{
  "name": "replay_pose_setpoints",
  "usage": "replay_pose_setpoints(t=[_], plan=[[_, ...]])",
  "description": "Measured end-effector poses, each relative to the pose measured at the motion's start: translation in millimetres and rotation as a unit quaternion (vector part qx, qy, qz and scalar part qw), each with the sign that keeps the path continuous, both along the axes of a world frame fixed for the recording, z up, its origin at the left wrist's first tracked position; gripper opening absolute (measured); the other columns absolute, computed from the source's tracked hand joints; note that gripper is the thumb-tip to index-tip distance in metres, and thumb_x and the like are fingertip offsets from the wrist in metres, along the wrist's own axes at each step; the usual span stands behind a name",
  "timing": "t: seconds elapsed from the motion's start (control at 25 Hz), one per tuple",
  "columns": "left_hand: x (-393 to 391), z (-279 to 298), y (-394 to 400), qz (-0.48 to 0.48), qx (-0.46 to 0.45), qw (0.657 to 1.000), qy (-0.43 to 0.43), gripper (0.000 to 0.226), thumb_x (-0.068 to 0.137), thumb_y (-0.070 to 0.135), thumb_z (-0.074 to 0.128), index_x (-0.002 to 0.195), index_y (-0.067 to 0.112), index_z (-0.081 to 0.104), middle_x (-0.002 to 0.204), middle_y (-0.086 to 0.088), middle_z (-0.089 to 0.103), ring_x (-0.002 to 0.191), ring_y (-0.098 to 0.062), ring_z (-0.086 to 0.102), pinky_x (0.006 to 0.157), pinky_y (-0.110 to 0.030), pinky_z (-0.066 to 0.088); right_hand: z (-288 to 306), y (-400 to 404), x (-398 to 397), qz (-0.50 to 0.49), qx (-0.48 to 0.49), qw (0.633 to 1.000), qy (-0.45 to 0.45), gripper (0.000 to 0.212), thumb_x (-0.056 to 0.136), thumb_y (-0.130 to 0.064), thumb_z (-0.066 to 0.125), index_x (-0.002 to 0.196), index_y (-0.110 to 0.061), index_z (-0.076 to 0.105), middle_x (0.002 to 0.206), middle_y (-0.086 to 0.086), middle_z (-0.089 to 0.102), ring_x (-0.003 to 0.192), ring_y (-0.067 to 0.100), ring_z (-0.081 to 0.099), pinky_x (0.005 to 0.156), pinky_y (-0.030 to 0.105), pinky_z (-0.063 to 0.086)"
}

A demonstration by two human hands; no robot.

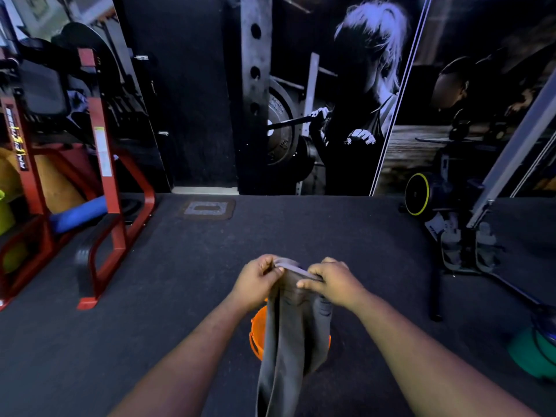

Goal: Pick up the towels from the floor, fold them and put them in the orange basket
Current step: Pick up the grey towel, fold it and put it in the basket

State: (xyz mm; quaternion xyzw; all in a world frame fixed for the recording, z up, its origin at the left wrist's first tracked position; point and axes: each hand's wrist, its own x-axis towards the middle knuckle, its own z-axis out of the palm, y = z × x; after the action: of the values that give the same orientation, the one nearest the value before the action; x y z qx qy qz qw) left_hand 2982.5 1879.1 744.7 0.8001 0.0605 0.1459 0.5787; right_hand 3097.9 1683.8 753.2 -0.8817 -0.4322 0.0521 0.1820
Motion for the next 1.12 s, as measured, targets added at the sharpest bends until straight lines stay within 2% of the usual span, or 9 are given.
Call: replay_pose_setpoints(t=[0.16,0.36,0.44,0.52,0.64,0.76,0.92,1.04,1.12], plan=[[-2.1,-3.8,21.2,0.133,0.005,0.991,0.005,0.009,0.097,0.016,0.057,0.093,0.016,0.064,0.094,0.000,0.067,0.087,-0.009,0.059,0.086,-0.035,0.044,-2.0,-24.9,4.6,-0.018,-0.090,0.990,-0.103,0.039,0.092,-0.065,0.056,0.086,-0.028,0.067,0.093,-0.012,0.058,0.109,0.018,0.047,0.094,0.040,0.037],[-5.4,-7.7,36.5,0.171,0.259,0.943,0.117,0.020,0.101,0.029,0.054,0.113,0.018,0.065,0.118,-0.002,0.060,0.116,-0.022,0.054,0.095,-0.046,0.045,7.9,-28.9,0.2,-0.045,-0.116,0.962,-0.242,0.033,0.090,-0.058,0.061,0.102,-0.029,0.074,0.109,-0.004,0.058,0.118,0.023,0.048,0.105,0.050,0.033],[-1.8,-5.9,40.3,0.185,0.242,0.949,0.079,0.012,0.100,0.017,0.056,0.109,0.017,0.065,0.112,-0.005,0.065,0.111,-0.027,0.060,0.090,-0.041,0.047,11.0,-32.0,-4.0,-0.052,-0.073,0.949,-0.301,0.023,0.087,-0.049,0.069,0.097,-0.029,0.072,0.099,-0.005,0.063,0.105,0.024,0.056,0.094,0.046,0.043],[-2.2,-4.5,40.1,0.206,0.124,0.970,0.028,0.014,0.100,0.008,0.056,0.109,0.014,0.065,0.106,-0.004,0.067,0.103,-0.024,0.063,0.085,-0.031,0.047,11.7,-33.6,-7.7,-0.072,-0.010,0.948,-0.309,0.030,0.083,-0.043,0.077,0.107,-0.028,0.069,0.094,-0.007,0.067,0.096,0.023,0.060,0.084,0.042,0.047],[-0.2,0.0,30.6,0.182,-0.094,0.978,-0.022,0.012,0.103,0.011,0.054,0.110,0.018,0.061,0.106,-0.002,0.067,0.099,-0.016,0.062,0.089,-0.030,0.049,29.5,-26.0,-11.0,-0.165,0.061,0.962,-0.207,0.062,0.081,-0.039,0.080,0.136,-0.022,0.058,0.091,0.002,0.070,0.094,0.026,0.063,0.077,0.041,0.053],[6.5,11.7,17.0,0.166,-0.126,0.978,-0.023,0.009,0.107,0.016,0.048,0.108,0.019,0.057,0.100,0.003,0.060,0.094,-0.012,0.055,0.086,-0.030,0.045,45.7,-18.5,-3.9,-0.200,0.036,0.968,-0.147,0.027,0.090,-0.046,0.068,0.108,-0.027,0.069,0.099,-0.001,0.061,0.107,0.025,0.052,0.082,0.040,0.047],[3.5,33.9,18.2,0.077,0.099,0.992,0.016,0.026,0.100,0.028,0.063,0.121,0.016,0.052,0.104,0.007,0.058,0.091,-0.003,0.055,0.077,-0.018,0.043,56.0,-17.2,6.1,-0.155,0.218,0.960,0.079,0.016,0.089,-0.025,0.076,0.080,-0.019,0.065,0.086,-0.003,0.053,0.086,0.013,0.048,0.075,0.031,0.037],[6.3,37.9,29.0,0.002,0.308,0.947,0.097,0.051,0.083,0.018,0.080,0.128,0.019,0.056,0.113,0.005,0.060,0.106,-0.013,0.060,0.089,-0.025,0.046,55.0,-14.7,4.8,-0.161,0.288,0.928,0.171,0.019,0.090,-0.015,0.072,0.075,-0.013,0.060,0.071,-0.003,0.053,0.067,0.007,0.045,0.064,0.032,0.035],[8.2,41.0,34.6,0.051,0.308,0.947,0.072,0.036,0.087,0.005,0.069,0.122,0.013,0.067,0.119,-0.004,0.067,0.115,-0.022,0.063,0.097,-0.027,0.045,54.2,-16.8,6.8,-0.172,0.367,0.891,0.204,0.016,0.088,-0.015,0.076,0.078,-0.013,0.063,0.072,-0.003,0.056,0.066,0.006,0.047,0.063,0.030,0.038]])
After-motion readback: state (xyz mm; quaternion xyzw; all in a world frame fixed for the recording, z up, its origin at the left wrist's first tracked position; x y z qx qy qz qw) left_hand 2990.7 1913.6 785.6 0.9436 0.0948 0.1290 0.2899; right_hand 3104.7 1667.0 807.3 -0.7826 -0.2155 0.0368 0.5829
